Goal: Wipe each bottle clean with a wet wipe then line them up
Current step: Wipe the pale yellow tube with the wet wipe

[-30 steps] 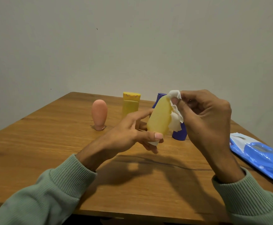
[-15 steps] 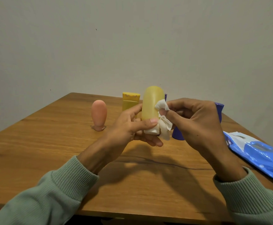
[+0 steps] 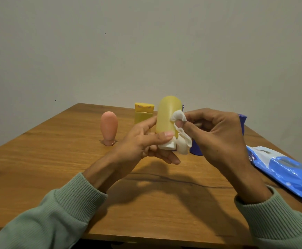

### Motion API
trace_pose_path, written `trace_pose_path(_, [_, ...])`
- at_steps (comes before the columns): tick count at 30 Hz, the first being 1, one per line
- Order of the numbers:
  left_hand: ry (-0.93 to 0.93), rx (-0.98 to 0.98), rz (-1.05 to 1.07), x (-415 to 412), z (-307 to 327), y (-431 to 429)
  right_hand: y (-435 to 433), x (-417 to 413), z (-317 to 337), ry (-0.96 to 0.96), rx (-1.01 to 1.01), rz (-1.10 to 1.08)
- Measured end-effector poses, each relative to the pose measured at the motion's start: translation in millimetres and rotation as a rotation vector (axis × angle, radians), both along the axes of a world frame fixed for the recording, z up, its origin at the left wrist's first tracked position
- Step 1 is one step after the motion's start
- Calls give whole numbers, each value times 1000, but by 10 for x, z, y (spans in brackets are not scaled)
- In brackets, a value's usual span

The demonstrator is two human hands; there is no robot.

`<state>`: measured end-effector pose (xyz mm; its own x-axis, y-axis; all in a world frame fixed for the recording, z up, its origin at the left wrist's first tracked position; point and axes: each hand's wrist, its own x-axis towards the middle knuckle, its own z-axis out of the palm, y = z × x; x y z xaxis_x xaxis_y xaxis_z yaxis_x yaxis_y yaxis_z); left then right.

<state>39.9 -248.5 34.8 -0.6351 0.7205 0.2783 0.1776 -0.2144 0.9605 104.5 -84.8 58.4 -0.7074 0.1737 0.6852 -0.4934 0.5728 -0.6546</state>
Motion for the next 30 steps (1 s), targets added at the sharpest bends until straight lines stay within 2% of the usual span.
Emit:
trace_pose_path(4, [-13,50,36,11,2,23,-10,2,-1,17,-7,-9])
trace_pose_path(9, [-73,115,99,-10,-18,38,-23,-7,-32,-49,40,101])
trace_pose_path(14, [2,6,64,-2,17,5,-16,-22,-62,35,102,58])
trace_pose_path(21, [103,-125,84,24,-20,29,16,-80,-118,-6,185,1])
trace_pose_path(30, [-1,-68,94,19,5,16,35,-53,-50,-21,220,58])
